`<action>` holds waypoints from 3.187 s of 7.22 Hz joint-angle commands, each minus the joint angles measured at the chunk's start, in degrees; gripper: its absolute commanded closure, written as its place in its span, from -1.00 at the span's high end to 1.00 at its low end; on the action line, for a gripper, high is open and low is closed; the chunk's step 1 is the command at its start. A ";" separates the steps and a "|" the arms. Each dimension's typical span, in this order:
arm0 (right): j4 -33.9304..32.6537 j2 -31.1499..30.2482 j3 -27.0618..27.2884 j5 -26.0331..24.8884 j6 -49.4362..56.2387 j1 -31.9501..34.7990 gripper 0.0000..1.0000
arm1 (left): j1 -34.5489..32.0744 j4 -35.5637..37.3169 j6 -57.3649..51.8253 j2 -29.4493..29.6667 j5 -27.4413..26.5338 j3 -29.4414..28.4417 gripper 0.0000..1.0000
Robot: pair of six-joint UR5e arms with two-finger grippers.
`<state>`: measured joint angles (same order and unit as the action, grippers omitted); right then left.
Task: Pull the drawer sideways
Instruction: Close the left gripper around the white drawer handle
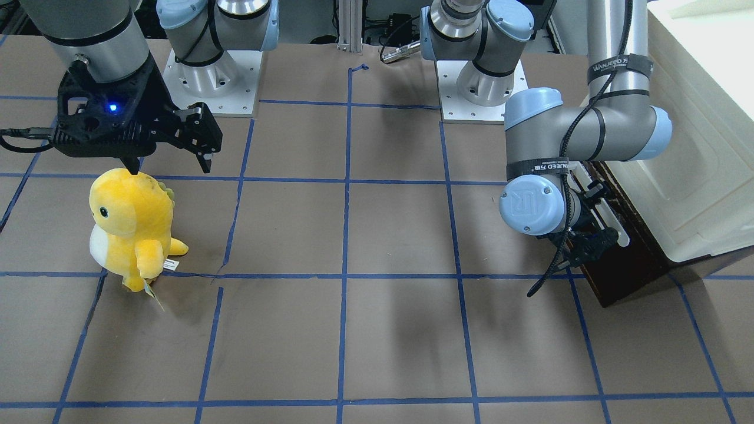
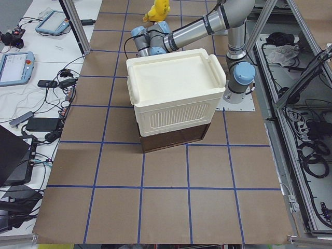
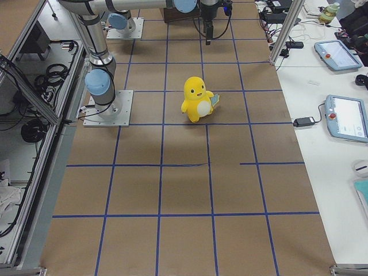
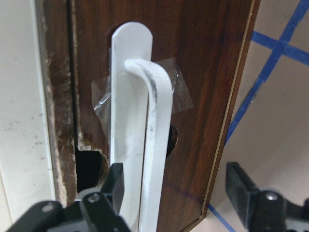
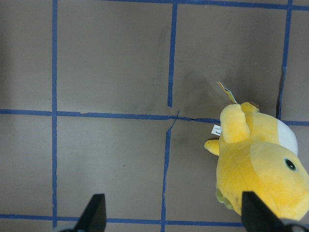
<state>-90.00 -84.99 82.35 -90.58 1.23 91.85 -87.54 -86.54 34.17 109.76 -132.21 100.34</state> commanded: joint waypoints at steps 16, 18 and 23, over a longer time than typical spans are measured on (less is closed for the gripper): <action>0.00 0.00 0.00 -0.04 0.00 0.00 1.00 | 0.44 -2.23 -0.77 0.28 -0.15 0.12 0.01; 0.00 0.00 0.00 -0.04 0.00 0.00 1.00 | 0.70 -2.23 -1.13 0.19 -0.50 0.12 0.00; 0.00 0.00 0.00 -0.04 0.00 0.00 1.00 | 0.70 -2.32 -1.04 -0.25 -0.59 0.12 -0.29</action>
<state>-90.00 -84.99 82.35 -90.61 1.27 91.84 -86.84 -88.83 33.13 109.76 -132.66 100.46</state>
